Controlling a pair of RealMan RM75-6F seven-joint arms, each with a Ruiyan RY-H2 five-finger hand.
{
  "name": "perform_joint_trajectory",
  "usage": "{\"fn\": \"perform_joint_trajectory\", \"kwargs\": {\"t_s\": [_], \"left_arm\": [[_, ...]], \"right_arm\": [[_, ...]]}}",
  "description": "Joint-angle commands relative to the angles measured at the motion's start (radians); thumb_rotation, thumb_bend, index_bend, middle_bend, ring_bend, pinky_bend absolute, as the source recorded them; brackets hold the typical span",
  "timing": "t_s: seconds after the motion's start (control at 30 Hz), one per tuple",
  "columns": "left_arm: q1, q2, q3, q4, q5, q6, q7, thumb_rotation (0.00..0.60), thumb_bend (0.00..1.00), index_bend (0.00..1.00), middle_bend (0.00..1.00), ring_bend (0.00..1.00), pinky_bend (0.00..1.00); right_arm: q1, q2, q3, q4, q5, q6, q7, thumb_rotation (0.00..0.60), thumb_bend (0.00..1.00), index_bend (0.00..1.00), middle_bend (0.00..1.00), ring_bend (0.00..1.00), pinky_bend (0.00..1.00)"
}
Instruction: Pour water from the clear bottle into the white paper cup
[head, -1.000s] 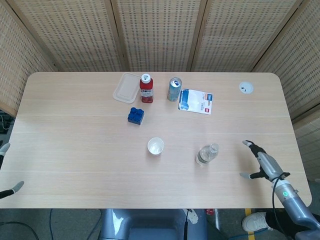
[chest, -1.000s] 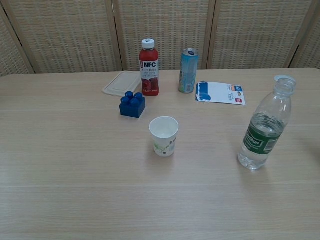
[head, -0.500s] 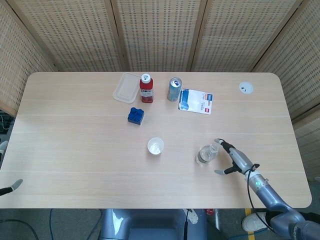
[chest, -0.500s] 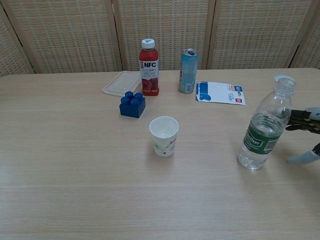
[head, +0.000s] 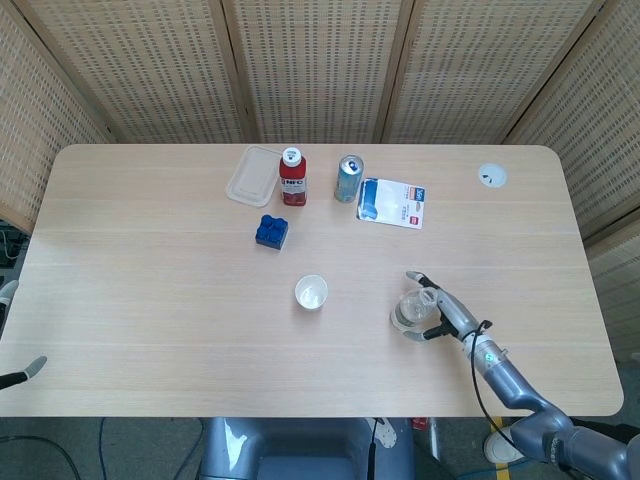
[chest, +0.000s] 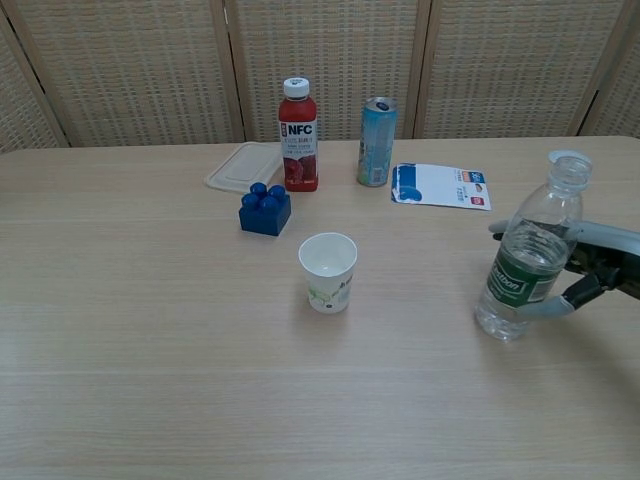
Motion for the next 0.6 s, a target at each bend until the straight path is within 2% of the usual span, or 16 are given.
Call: {"fn": "perform_joint_trajectory", "kwargs": {"t_s": [0.03,0.23,0.33,0.43,0.5,0.6], "left_arm": [[0.000,0.000,0.000,0.000,-0.002,-0.001,0.001,0.600,0.05,0.00,0.00,0.00,0.00],[-0.003,-0.001,-0.002,0.002,-0.009,-0.004,0.000,0.600,0.05,0.00,0.00,0.00,0.00],[-0.005,-0.002,-0.003,0.003,-0.014,-0.008,0.001,0.600,0.05,0.00,0.00,0.00,0.00],[-0.007,-0.002,-0.005,0.002,-0.018,-0.010,0.002,0.600,0.05,0.00,0.00,0.00,0.00],[-0.007,-0.002,-0.005,0.002,-0.020,-0.011,0.001,0.600,0.05,0.00,0.00,0.00,0.00],[-0.008,-0.001,-0.006,0.003,-0.023,-0.012,0.000,0.600,0.05,0.00,0.00,0.00,0.00]], "right_arm": [[0.008,-0.027,0.003,0.023,0.006,0.008,0.012,0.600,0.00,0.00,0.00,0.00,0.00],[0.011,-0.083,0.023,0.066,0.043,0.010,0.051,0.600,0.00,0.00,0.02,0.00,0.00],[0.009,-0.100,0.029,0.082,0.050,0.019,0.067,0.600,0.00,0.07,0.13,0.01,0.02],[0.005,-0.126,0.037,0.111,0.060,0.036,0.069,0.600,0.00,0.24,0.28,0.12,0.17],[0.004,-0.139,0.040,0.124,0.065,0.042,0.064,0.600,0.03,0.39,0.40,0.24,0.33],[0.002,-0.148,0.044,0.130,0.071,0.051,0.054,0.600,0.20,0.53,0.53,0.37,0.49]]}}
